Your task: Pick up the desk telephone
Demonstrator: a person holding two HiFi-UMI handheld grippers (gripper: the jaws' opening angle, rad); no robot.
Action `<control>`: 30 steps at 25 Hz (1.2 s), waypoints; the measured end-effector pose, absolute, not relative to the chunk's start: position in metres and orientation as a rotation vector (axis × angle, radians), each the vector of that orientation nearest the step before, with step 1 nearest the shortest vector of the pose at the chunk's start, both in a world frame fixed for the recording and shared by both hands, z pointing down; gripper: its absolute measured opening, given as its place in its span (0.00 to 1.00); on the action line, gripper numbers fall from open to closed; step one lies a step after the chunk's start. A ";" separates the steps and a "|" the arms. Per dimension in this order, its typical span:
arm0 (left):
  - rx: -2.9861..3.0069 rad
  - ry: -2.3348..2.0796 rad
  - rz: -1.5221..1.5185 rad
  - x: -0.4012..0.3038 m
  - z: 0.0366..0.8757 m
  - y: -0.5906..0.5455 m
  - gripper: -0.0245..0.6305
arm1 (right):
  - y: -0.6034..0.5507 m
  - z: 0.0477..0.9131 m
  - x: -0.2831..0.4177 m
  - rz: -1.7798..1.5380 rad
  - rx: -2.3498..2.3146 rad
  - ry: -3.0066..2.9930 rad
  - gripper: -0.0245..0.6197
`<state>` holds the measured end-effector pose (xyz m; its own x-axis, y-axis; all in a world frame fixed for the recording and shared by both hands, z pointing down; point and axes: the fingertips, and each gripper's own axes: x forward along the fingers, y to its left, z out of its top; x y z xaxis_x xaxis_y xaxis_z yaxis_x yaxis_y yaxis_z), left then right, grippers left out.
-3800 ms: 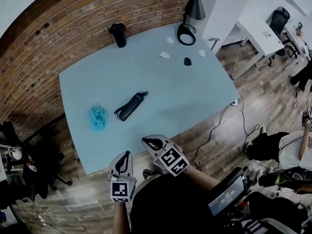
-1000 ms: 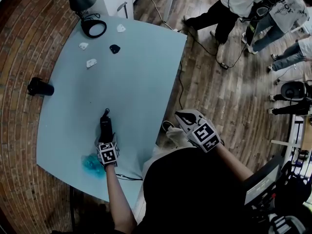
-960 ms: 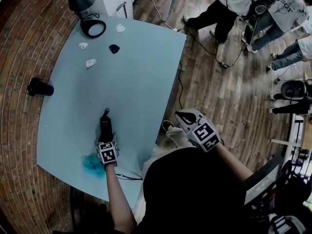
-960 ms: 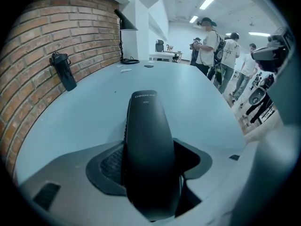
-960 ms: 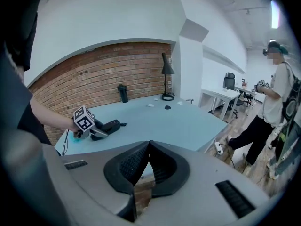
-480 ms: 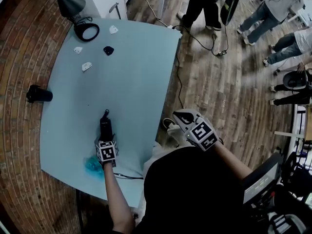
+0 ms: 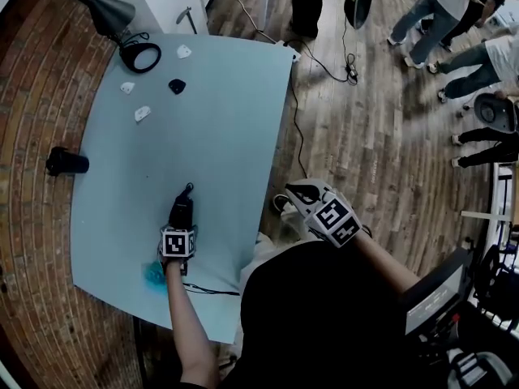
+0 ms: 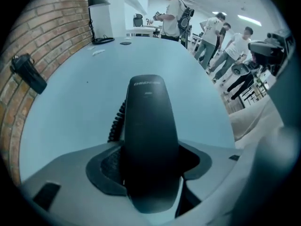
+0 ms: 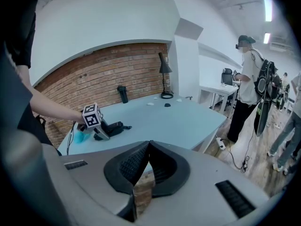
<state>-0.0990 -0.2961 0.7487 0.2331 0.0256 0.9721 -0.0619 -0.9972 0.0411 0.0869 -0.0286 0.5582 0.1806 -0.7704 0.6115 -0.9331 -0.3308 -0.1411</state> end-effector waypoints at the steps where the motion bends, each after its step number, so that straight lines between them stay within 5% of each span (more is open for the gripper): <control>1: 2.399 -0.032 1.893 -0.099 0.750 -0.295 0.50 | -0.029 0.558 0.087 0.883 2.194 -1.633 0.05; 30: 2.399 -0.005 1.921 -0.102 0.749 -0.298 0.51 | -0.034 0.565 0.082 0.900 2.164 -1.642 0.05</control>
<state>-0.1024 -0.2981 0.7489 0.2194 0.0400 0.9748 -0.0454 -0.9977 0.0512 0.0819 -0.0342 0.5650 0.1603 -0.7643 0.6246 -0.9378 -0.3153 -0.1452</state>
